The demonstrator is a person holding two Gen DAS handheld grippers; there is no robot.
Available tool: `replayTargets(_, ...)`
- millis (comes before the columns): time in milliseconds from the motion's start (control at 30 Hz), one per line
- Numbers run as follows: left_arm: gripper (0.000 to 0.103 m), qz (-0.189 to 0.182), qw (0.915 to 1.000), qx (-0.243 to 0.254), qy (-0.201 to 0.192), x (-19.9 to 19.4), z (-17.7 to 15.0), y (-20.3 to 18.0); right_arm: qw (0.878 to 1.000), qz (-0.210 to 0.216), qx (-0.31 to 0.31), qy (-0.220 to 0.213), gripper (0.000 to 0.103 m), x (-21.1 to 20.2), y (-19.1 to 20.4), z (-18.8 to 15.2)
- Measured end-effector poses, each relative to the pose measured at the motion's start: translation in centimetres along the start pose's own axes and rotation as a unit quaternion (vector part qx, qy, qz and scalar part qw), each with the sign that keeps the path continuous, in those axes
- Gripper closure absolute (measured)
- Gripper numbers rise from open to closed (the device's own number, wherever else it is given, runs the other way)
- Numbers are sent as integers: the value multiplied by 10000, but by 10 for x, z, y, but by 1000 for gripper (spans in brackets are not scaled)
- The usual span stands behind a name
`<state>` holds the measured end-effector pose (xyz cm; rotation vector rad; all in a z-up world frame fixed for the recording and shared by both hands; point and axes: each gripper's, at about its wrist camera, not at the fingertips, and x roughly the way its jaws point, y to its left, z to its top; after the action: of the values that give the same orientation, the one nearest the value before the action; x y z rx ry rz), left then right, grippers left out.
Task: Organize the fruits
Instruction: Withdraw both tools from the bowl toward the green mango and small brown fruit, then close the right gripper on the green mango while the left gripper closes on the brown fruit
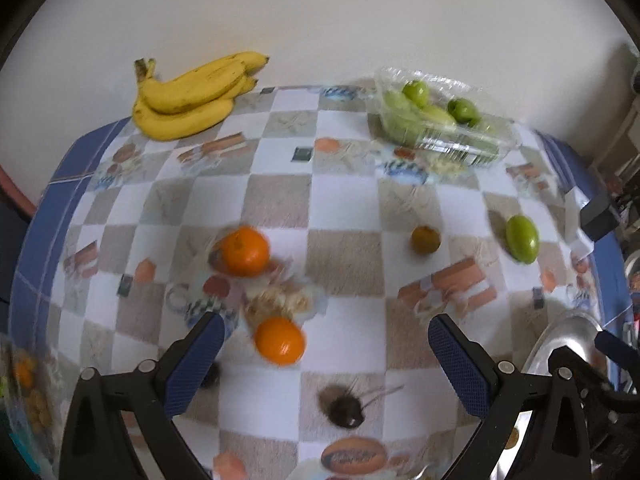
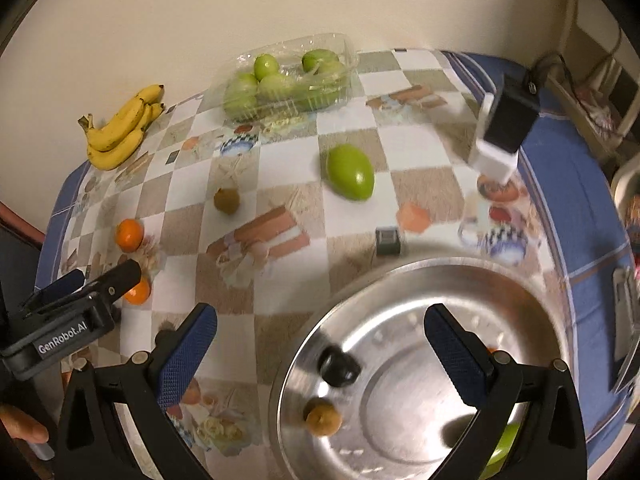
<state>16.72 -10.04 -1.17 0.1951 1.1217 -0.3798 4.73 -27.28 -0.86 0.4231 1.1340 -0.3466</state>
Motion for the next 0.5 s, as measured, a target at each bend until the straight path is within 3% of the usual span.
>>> replayTargets(233,0,-278,9995,139,63,13,29,-5,9997,-83,-227,-77,0,2,-3,37)
replayTargets(500,0,-493,9982,175,304,29,60,-6,9992,139,-292,250,0,31,-6,68)
